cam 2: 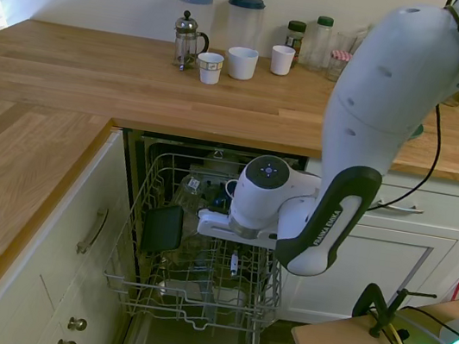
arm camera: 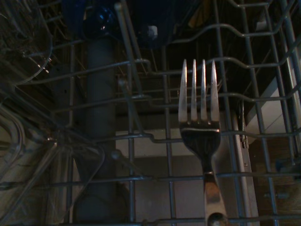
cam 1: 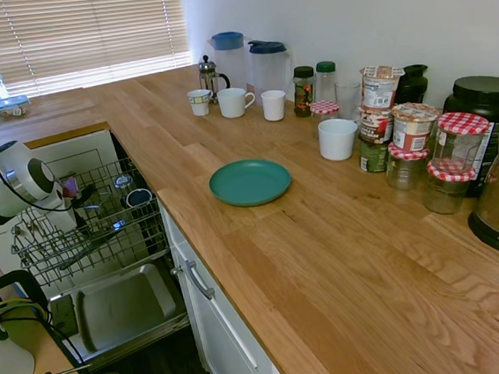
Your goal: Put the fork in the dishwasher
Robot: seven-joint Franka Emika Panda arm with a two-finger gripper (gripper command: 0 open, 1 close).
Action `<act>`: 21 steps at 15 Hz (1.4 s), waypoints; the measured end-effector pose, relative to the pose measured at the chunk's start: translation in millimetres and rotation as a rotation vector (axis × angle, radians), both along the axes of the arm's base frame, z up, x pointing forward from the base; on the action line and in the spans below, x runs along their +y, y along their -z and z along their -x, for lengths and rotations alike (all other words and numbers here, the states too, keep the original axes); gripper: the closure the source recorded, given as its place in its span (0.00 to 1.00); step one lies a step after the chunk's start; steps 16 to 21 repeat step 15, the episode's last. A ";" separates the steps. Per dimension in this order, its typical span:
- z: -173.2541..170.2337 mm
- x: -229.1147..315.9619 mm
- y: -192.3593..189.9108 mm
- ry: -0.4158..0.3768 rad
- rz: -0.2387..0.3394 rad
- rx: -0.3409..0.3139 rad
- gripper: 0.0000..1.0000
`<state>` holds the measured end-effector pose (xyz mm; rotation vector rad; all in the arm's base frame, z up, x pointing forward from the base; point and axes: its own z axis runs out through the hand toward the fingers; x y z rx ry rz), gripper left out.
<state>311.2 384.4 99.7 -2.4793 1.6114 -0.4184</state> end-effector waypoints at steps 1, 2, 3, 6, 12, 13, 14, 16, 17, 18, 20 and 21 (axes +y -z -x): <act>-0.7 -0.2 -0.2 0.000 0.000 -0.002 0.00; -1.5 -0.4 -1.1 -0.002 -0.002 -0.004 0.00; -2.5 0.0 -2.8 -0.005 -0.004 -0.009 0.00; -3.8 -2.1 -13.3 -0.012 0.002 -0.040 0.00; 20.3 -8.4 -81.7 -0.023 0.037 -0.103 0.00; 23.2 -7.2 -97.4 -0.027 0.043 -0.111 0.00; 24.9 -7.0 -112.3 -0.025 0.047 -0.117 0.00; 25.4 -7.9 -126.4 -0.021 0.048 -0.126 0.00; 25.4 -7.9 -126.4 -0.021 0.048 -0.126 0.00; 25.4 -7.9 -126.4 -0.021 0.048 -0.126 0.00; 25.4 -7.9 -126.4 -0.021 0.048 -0.126 0.00; 25.4 -7.9 -126.4 -0.021 0.048 -0.126 0.00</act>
